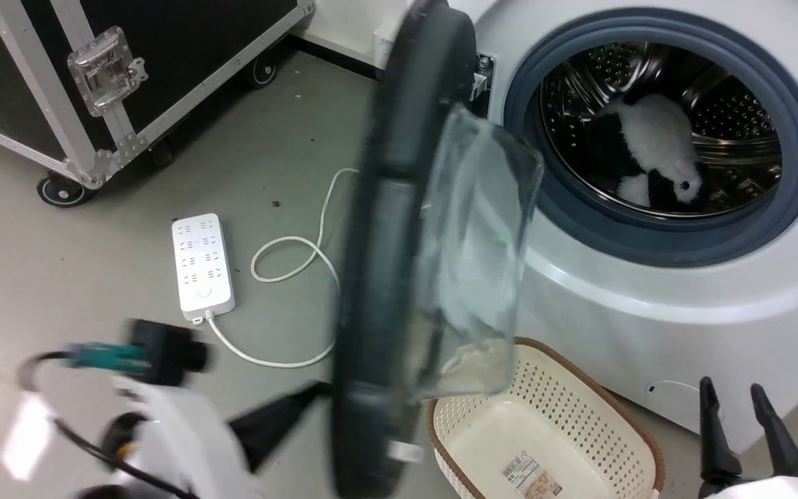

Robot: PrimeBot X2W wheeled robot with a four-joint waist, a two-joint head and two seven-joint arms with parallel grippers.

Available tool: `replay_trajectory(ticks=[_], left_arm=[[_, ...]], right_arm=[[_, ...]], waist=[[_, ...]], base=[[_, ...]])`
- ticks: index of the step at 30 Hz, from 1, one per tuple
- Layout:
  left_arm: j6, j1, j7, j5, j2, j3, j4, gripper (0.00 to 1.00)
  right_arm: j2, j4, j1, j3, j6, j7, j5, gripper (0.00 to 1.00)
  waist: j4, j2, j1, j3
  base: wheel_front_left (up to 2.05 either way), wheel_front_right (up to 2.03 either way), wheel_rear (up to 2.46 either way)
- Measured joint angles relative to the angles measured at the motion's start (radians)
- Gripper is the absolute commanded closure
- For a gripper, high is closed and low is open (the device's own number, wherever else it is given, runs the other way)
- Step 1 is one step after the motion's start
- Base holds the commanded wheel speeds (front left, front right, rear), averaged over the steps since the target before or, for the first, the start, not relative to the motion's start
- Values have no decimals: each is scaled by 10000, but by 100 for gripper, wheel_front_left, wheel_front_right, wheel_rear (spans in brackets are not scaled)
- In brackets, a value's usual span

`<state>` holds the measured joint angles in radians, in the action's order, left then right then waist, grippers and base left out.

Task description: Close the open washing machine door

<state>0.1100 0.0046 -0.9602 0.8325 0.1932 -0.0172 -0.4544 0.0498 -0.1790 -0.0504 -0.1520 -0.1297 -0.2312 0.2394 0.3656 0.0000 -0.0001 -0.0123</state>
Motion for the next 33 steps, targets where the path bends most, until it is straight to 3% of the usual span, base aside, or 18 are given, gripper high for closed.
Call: replay_trajectory(ticks=[8, 15, 24, 29, 30, 33], left_arm=[[79, -1054, 1839, 107, 1358, 3793, -88, 100], [163, -3255, 4380, -61, 2052, 6529, 1835, 100], [161, -6275, 6617, -466, 1753, 8462, 5216, 100], [163, -7778, 7603, -495, 1034, 9100, 6847, 100], [163, -8501, 8236, -508, 531, 9263, 7823, 100], [165, -8843, 8863, -514, 278, 9286, 8627, 100]], right_arm=[[-2, -132, 138, -604, 0, -144, 44, 0], [0, -263, 203, -861, 0, -261, 102, 0], [-2, -253, 552, -704, -2, -267, 261, 0], [-2, -267, 593, -750, 0, -268, 360, 0], [2, -274, 593, -784, 0, -267, 424, 0], [2, -295, 593, -775, 0, -267, 437, 0]], waist=[[-586, 0, 0, 14], [-1663, 0, 0, 134], [-3599, 0, 2, 595], [-4541, 0, 2, 941], [-4860, 1, 3, 1149], [-4937, 1, 4, 1210]], base=[[0, 0, 0], [0, 0, 0], [0, 0, 0], [0, 0, 0], [0, 0, 0], [0, 0, 0]])
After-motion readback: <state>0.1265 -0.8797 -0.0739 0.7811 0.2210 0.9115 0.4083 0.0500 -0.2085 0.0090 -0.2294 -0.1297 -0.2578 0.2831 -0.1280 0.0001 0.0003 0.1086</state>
